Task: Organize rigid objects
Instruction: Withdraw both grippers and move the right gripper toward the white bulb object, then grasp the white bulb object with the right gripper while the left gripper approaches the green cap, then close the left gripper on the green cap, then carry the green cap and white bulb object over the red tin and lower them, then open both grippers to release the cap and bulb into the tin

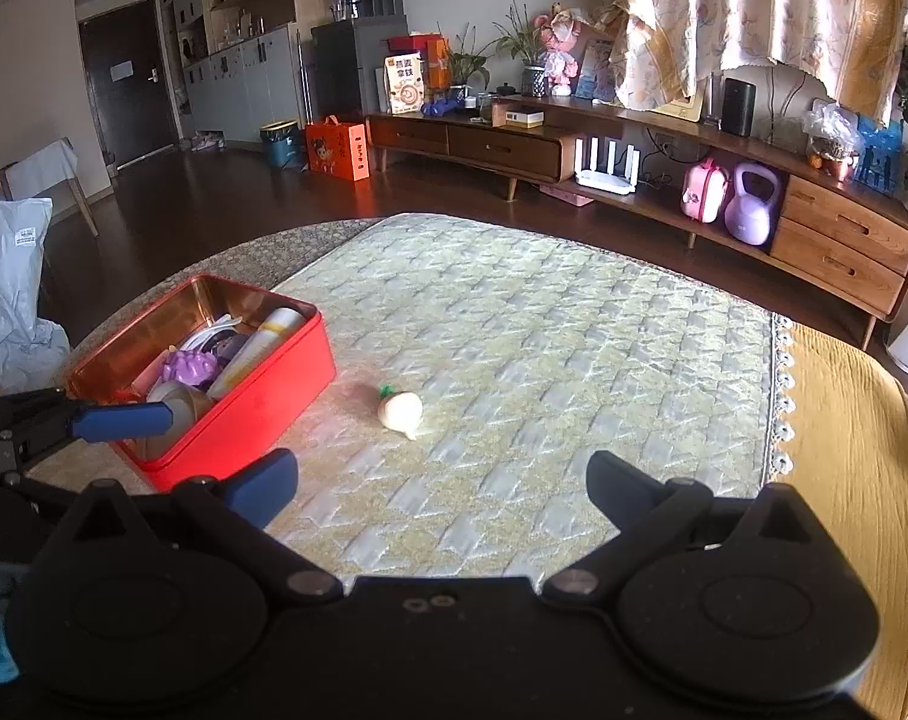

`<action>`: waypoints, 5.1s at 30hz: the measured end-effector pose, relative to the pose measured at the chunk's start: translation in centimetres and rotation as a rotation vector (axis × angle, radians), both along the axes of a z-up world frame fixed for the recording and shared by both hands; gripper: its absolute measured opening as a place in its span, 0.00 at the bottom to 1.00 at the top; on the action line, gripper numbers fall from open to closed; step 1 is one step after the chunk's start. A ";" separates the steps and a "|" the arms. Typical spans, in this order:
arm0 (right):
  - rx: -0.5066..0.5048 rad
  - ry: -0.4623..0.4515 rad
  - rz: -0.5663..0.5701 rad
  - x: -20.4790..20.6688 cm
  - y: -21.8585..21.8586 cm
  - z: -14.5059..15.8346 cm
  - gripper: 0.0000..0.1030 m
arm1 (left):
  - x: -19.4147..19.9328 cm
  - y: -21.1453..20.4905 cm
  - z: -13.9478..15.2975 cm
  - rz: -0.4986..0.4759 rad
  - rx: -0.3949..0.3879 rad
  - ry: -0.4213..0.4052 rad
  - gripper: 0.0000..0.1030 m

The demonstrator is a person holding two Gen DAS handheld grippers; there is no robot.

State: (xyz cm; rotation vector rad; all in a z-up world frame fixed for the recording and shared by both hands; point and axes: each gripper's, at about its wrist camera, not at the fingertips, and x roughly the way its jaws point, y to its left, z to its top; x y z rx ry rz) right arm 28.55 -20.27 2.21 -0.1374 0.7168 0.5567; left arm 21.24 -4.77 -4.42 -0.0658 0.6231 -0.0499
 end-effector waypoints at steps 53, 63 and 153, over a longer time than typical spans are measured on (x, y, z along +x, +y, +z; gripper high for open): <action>-0.002 0.153 0.124 13.6 3.3 -7.0 0.29 | 8.6 -3.2 -6.8 0.055 0.051 0.014 0.82; -0.012 0.150 0.046 14.1 0.0 -7.8 0.29 | 13.9 -2.2 -7.3 0.196 0.026 0.073 0.53; -0.154 0.035 0.200 1.4 21.5 -3.1 0.32 | 4.1 17.6 -2.8 0.166 -0.008 0.209 0.23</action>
